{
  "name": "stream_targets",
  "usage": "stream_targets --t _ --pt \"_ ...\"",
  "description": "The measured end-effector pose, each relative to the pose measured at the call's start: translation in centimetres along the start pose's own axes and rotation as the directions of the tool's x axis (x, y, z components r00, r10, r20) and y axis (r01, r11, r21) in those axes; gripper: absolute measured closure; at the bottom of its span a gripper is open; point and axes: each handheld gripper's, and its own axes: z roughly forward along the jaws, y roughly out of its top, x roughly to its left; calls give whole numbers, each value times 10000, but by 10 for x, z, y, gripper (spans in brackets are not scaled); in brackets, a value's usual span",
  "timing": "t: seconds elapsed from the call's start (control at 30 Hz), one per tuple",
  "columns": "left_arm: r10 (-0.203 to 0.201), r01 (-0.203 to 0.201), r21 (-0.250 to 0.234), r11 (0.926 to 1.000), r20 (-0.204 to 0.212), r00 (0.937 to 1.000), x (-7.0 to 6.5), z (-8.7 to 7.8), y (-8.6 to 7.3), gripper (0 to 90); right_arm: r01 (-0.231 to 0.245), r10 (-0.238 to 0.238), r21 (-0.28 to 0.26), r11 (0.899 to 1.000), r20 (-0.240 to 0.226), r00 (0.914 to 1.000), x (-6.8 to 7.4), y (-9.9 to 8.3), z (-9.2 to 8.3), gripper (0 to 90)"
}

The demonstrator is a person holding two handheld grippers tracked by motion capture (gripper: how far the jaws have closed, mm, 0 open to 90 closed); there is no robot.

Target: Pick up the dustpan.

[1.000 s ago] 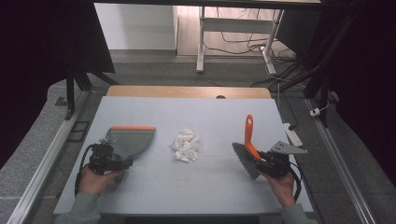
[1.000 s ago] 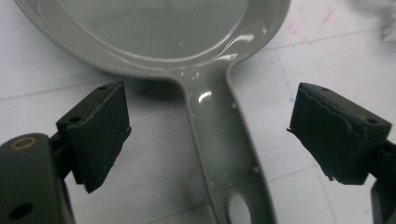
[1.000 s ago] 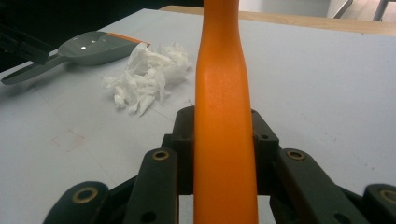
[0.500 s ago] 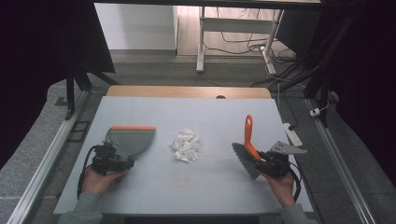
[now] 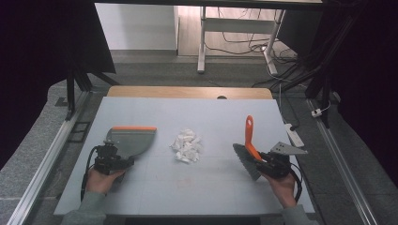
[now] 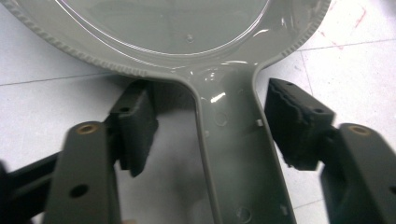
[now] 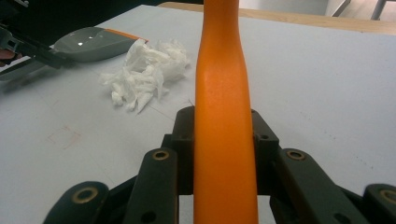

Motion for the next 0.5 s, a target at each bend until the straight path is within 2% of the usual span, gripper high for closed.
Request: stream_targets --t 0.07,0.3,0.5 --pt "-27 27 10 10000 47 10000 0 1 0 439 12 -12 13 10000 8 10000 0 0 0 702" --pt "-91 94 -118 9999 316 9995 -1 1 1 542 78 -78 6 10000 26 10000 1 0 0 702" --pt "-336 347 -175 9992 576 9978 2 2 0 569 102 -102 65 9999 98 9999 1 0 1 701"
